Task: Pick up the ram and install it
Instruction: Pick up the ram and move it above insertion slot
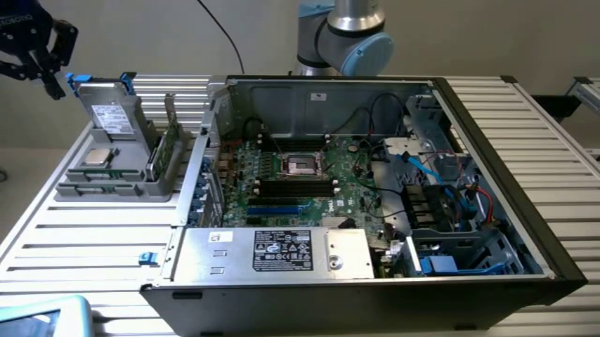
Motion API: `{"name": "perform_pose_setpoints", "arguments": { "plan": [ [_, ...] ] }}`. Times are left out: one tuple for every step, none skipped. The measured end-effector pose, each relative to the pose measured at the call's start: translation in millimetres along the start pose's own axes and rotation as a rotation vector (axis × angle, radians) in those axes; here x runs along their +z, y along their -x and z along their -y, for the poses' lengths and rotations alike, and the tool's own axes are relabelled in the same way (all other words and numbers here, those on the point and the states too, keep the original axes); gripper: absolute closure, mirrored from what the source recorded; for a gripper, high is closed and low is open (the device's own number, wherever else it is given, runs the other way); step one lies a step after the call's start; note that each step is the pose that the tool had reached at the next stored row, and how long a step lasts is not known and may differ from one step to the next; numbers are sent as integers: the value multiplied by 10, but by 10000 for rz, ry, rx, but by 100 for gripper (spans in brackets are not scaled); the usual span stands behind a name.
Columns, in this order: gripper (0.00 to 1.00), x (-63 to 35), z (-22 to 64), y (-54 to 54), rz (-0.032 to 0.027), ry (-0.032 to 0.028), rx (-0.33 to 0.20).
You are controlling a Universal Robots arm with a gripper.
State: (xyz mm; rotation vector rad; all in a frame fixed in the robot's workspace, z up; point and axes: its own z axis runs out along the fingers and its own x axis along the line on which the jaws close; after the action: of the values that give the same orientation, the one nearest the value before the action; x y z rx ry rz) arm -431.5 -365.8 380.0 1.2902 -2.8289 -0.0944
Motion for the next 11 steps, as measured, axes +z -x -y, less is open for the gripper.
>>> {"name": "perform_pose_setpoints", "arguments": {
  "plan": [
    [89,0,0,0,-12,0,-181],
    [89,0,0,0,-24,-1,-358],
    [89,0,0,0,-37,-1,-539],
    [89,0,0,0,-50,-2,-734],
    [89,0,0,0,-63,-3,-914],
    [89,0,0,0,-75,-4,-1094],
    [89,0,0,0,-86,-4,-1267],
    [89,0,0,0,-99,-4,-1453],
    [89,0,0,0,-112,-5,-1631],
    [89,0,0,0,-124,-5,-1811],
    [89,0,0,0,-137,-6,-2001]
  ]
}}
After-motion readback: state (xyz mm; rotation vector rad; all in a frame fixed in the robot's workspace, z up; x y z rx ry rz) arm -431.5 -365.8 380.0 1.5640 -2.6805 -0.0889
